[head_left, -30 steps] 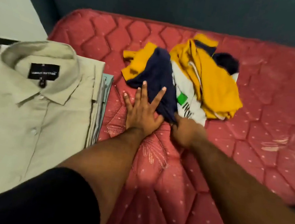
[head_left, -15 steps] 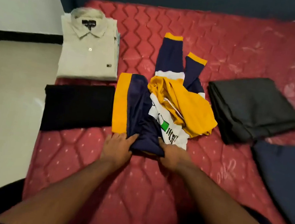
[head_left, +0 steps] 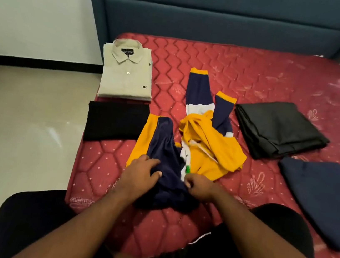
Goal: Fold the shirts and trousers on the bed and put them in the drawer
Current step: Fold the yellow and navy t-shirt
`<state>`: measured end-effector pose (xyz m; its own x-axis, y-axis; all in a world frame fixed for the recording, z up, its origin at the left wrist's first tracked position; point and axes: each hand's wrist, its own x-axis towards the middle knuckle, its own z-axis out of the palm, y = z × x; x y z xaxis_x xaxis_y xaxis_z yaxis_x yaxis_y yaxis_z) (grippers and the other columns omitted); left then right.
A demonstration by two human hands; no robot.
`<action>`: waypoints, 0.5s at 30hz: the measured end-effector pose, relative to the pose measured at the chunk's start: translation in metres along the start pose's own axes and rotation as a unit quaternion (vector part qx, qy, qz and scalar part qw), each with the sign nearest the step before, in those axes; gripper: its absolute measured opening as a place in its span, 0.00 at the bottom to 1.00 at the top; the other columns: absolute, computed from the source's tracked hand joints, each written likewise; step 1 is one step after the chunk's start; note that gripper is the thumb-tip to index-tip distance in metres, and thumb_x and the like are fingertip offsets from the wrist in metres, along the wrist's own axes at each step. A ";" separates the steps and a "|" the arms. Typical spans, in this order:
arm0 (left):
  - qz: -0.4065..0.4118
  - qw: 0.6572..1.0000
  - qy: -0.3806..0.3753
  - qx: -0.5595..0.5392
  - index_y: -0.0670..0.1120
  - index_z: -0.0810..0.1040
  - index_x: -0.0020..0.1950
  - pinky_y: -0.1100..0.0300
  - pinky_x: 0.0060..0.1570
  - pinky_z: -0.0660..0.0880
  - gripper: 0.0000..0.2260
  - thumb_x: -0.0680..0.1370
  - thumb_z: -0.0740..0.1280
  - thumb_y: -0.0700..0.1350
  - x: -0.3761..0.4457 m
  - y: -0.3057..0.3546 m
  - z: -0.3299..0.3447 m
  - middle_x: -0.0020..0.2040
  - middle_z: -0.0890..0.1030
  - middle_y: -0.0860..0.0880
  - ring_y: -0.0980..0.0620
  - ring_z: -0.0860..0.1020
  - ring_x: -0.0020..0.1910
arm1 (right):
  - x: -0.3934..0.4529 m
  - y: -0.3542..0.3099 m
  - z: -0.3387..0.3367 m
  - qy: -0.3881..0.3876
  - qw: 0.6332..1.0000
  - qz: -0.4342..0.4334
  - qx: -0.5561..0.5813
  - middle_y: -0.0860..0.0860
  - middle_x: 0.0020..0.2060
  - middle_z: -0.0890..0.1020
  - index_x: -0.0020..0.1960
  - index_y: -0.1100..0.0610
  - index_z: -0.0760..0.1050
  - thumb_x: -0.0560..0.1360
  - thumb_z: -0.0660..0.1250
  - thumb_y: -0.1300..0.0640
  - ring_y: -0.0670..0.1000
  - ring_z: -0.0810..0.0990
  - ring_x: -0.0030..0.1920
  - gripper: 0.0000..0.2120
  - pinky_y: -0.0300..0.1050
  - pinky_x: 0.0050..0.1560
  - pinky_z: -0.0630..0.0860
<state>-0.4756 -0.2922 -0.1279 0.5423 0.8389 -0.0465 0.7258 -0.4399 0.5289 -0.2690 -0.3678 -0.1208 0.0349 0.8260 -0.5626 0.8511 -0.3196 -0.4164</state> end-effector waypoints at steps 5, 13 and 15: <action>0.074 0.986 -0.012 -0.146 0.45 0.75 0.68 0.55 0.62 0.71 0.20 0.77 0.64 0.37 0.020 0.011 0.022 0.62 0.76 0.47 0.49 0.74 0.64 | -0.007 0.005 0.004 0.137 0.976 -0.041 0.163 0.50 0.38 0.80 0.41 0.54 0.75 0.73 0.70 0.63 0.47 0.78 0.38 0.06 0.45 0.41 0.75; -0.002 0.983 -0.151 -0.104 0.50 0.77 0.61 0.52 0.54 0.76 0.20 0.72 0.73 0.55 0.082 0.033 0.044 0.55 0.81 0.51 0.53 0.78 0.54 | 0.013 0.067 -0.012 0.293 0.939 0.149 0.102 0.59 0.61 0.74 0.65 0.51 0.70 0.75 0.64 0.55 0.64 0.78 0.55 0.19 0.52 0.45 0.72; -0.004 0.988 -0.127 -0.092 0.44 0.79 0.39 0.54 0.42 0.74 0.09 0.75 0.72 0.48 0.111 0.045 0.031 0.39 0.80 0.46 0.49 0.78 0.41 | 0.018 0.064 -0.038 0.272 0.948 0.144 0.083 0.60 0.54 0.80 0.54 0.54 0.77 0.76 0.63 0.55 0.63 0.79 0.54 0.09 0.52 0.48 0.73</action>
<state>-0.3702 -0.2284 -0.1354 0.6429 0.7245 -0.2486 0.6529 -0.3487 0.6724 -0.1941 -0.3551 -0.1302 0.5564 0.7964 -0.2370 0.6724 -0.5991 -0.4347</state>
